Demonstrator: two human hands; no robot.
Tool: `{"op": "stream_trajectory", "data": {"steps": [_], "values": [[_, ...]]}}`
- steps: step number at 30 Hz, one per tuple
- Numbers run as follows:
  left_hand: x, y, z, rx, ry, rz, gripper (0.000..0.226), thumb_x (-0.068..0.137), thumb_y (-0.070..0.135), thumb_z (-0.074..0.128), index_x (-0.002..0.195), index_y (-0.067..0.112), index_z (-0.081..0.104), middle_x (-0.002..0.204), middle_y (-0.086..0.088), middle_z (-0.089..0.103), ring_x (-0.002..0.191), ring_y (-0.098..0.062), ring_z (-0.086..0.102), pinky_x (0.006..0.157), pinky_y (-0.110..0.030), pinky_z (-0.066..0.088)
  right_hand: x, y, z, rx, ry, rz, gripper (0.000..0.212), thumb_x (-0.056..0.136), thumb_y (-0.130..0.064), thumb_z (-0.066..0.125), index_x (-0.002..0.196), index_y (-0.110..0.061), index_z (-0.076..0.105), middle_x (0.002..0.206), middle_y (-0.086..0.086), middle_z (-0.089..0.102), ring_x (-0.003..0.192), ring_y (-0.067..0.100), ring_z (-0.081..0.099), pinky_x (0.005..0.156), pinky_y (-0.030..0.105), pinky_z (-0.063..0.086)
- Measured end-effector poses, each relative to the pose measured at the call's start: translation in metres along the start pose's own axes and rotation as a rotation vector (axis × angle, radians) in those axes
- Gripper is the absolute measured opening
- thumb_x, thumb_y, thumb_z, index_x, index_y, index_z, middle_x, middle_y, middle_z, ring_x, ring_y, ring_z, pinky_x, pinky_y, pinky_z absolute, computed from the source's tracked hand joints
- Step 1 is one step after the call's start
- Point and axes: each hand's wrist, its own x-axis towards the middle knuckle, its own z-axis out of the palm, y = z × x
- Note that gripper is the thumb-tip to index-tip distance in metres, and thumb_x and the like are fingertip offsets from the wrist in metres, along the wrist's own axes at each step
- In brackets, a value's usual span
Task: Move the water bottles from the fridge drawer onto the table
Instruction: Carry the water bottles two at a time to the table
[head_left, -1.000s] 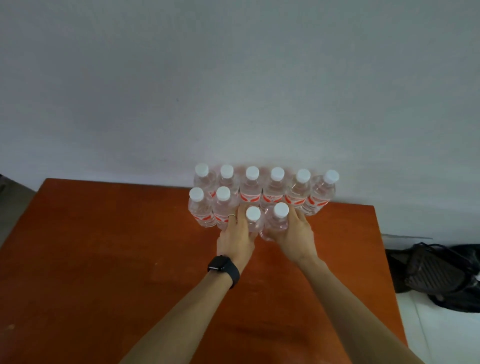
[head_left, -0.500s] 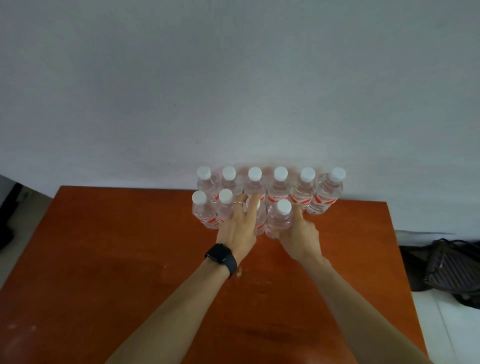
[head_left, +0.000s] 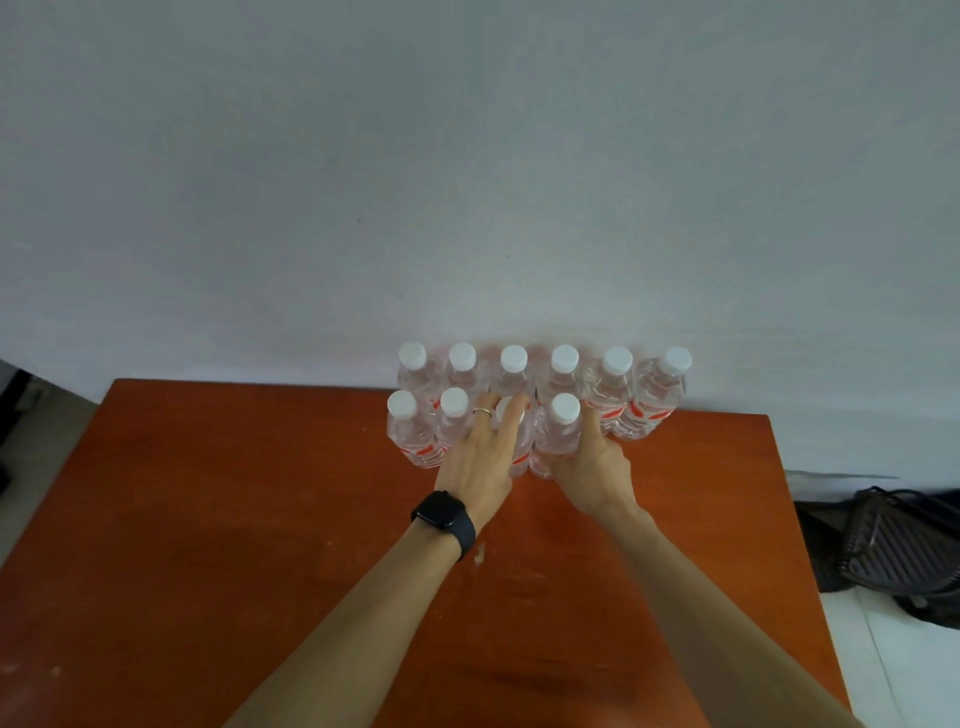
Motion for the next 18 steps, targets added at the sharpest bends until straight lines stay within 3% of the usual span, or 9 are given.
{"op": "stream_trajectory", "data": {"steps": [3,7,12,15,18], "values": [[0.000,-0.001,-0.001,-0.005,-0.001,0.001,0.091,0.082,-0.013,0.060,0.152,0.028,0.016,0.144,-0.018,0.042,0.093,-0.027,0.066,0.067,-0.029,0.060,-0.003,0.003,0.002,0.006,0.043,0.007,0.085,0.081,-0.045,0.077,0.146,-0.028,0.026,0.121,0.001,0.068,0.100,0.029,0.069,0.081,0.042,0.057],[0.003,0.001,-0.008,-0.029,-0.010,0.026,0.082,0.086,-0.012,0.058,0.153,0.022,0.025,0.152,-0.015,0.036,0.100,-0.029,0.066,0.068,-0.022,0.050,-0.003,0.008,0.002,0.001,0.069,0.003,0.090,0.075,-0.051,0.079,0.145,-0.031,0.027,0.119,0.000,0.069,0.101,0.029,0.069,0.083,0.041,0.056],[0.003,0.003,-0.014,-0.013,-0.004,0.055,0.079,0.088,-0.009,0.058,0.153,0.022,0.026,0.147,-0.014,0.041,0.103,-0.029,0.064,0.069,-0.022,0.049,-0.003,0.006,-0.001,0.008,0.024,0.037,0.103,0.072,-0.053,0.080,0.150,-0.031,0.017,0.134,0.004,0.061,0.111,0.034,0.065,0.089,0.048,0.056],[0.000,0.000,-0.011,0.001,0.007,0.070,0.083,0.088,-0.009,0.059,0.154,0.026,0.022,0.141,-0.014,0.048,0.103,-0.029,0.065,0.071,-0.027,0.056,-0.004,0.009,0.000,0.014,-0.014,0.052,0.113,0.068,-0.055,0.082,0.153,-0.033,0.010,0.140,0.001,0.057,0.119,0.032,0.062,0.094,0.049,0.055],[-0.003,0.001,-0.009,0.022,-0.003,0.063,0.085,0.089,-0.008,0.058,0.156,0.027,0.019,0.138,-0.016,0.048,0.098,-0.030,0.066,0.069,-0.033,0.060,-0.007,0.016,0.003,0.014,-0.053,0.069,0.106,0.070,-0.048,0.081,0.150,-0.034,0.013,0.135,0.000,0.060,0.115,0.028,0.064,0.092,0.044,0.057]]}}
